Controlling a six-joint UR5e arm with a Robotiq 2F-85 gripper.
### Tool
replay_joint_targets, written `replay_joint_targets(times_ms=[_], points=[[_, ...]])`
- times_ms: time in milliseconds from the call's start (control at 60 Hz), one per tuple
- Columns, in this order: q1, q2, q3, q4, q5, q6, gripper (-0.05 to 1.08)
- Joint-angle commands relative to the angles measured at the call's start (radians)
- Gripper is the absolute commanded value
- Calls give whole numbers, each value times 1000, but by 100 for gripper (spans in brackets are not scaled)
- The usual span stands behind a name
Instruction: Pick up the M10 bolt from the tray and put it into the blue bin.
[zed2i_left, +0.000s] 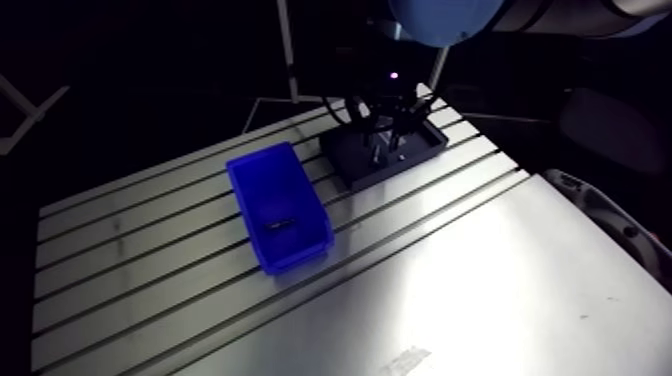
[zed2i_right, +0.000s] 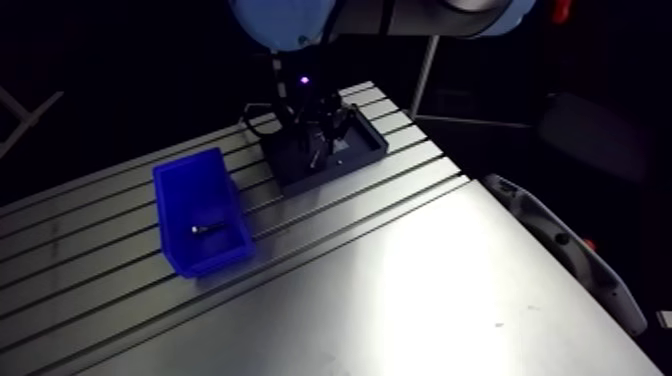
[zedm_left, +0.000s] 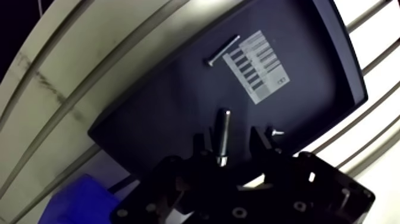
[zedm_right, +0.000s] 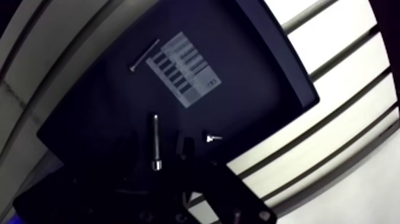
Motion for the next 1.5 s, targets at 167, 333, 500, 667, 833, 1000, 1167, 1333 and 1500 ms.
replay_joint_targets(times_ms=[167,333,500,667,833,1000,1167,1333,1500], points=[[1,10,0,-1,-1,9,56],[1,9,2,-1,-1,14,57],[1,9,3,-1,-1,14,60],[1,10,5,-3,-1,14,60],[1,13,5,-3,-1,14,62],[1,15,6,-3,-1,14,63],[1,13,6,-3,0,15,67],[1,12,5,-4,0,15,71],[1,12,5,-4,0,15,72]])
